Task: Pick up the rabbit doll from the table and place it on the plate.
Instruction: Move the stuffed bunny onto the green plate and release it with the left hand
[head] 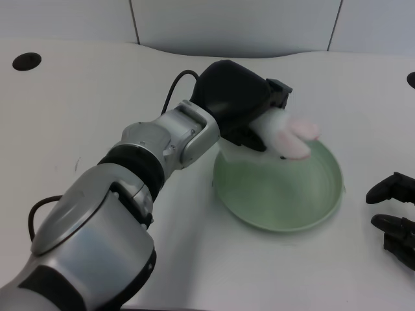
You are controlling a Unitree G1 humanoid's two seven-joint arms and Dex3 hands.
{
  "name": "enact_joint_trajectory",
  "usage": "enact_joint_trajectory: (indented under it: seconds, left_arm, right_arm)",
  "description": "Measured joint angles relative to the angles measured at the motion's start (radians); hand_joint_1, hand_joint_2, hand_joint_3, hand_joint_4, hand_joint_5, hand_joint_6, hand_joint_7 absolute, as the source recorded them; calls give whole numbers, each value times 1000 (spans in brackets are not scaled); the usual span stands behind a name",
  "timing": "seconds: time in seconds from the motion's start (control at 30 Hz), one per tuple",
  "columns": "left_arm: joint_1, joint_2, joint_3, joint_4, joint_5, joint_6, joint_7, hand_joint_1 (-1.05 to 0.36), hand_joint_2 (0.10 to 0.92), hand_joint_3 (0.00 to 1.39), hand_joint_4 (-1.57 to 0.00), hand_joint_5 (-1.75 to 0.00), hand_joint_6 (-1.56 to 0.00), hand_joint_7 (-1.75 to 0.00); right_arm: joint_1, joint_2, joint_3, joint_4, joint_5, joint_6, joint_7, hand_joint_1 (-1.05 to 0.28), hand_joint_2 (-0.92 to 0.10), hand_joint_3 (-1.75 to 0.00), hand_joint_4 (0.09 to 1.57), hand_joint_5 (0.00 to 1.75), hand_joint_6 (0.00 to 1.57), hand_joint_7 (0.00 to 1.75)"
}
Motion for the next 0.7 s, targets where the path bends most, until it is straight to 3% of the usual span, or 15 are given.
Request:
enact_joint_trajectory:
  seconds: [0.1, 0.17, 0.23, 0.27, 0.3, 0.33, 0.43, 0.53, 0.6, 0.7]
  left_arm:
    - [11, -10, -7, 2, 0, 9, -19, -410, 921, 219, -912, -1232, -869, -885]
    - [16, -15, -7, 3, -2, 16, -38, -451, 921, 224, -864, -1402, -875, -1025]
    - [26, -18, -4, 3, -5, 22, -51, -464, 921, 224, -842, -1465, -859, -1098]
    - [31, -19, 0, 4, -8, 24, -61, -595, 921, 329, -615, -1367, -673, -1013]
    - [35, -20, 3, 4, -11, 33, -84, -738, 921, 457, -353, -1043, -511, -614]
    - [37, -21, 7, 6, -15, 43, -117, -854, 921, 529, -155, -707, -358, -277]
    - [39, -20, 36, 10, -47, 72, -213, -1002, 921, 676, -16, -144, -72, -38]
    - [39, -15, 73, 10, -89, 66, -279, -1043, 921, 759, -1, -15, -7, -3]
    - [39, -14, 87, 9, -98, 56, -302, -1047, 921, 770, 1, -3, -1, 0]
    - [39, -14, 100, 8, -115, 34, -316, -1048, 921, 769, 1, 1, 1, 1]
  right_arm:
    - [0, 2, -4, 1, 9, 4, 3, -391, -921, -105, 1272, 1746, 633, 1746]
    - [0, 2, -3, 1, 9, 2, 2, -408, -921, -116, 1281, 1746, 684, 1746]
    - [0, 2, -1, 1, 7, -4, 0, -411, -921, -121, 1286, 1746, 692, 1746]
    - [0, 2, -1, 1, 6, -5, 0, -395, -921, -122, 1277, 1746, 625, 1746]
    - [0, 2, -1, 1, 6, -5, 0, -396, -921, -112, 1246, 1746, 538, 1746]
    - [0, 2, -1, 1, 7, -5, 1, -392, -921, -106, 1244, 1746, 552, 1746]
    - [0, 2, -2, 1, 10, -5, 6, -396, -921, -110, 1273, 1746, 631, 1746]
    - [0, 2, -1, 1, 8, -17, 0, -407, -921, -105, 1250, 1746, 602, 1746]
    - [0, 2, 0, 0, 6, -17, -6, -401, -921, -104, 1148, 1746, 398, 1746]
    - [0, 2, -1, 0, 6, -17, 0, -399, -921, -126, 1206, 1746, 470, 1746]
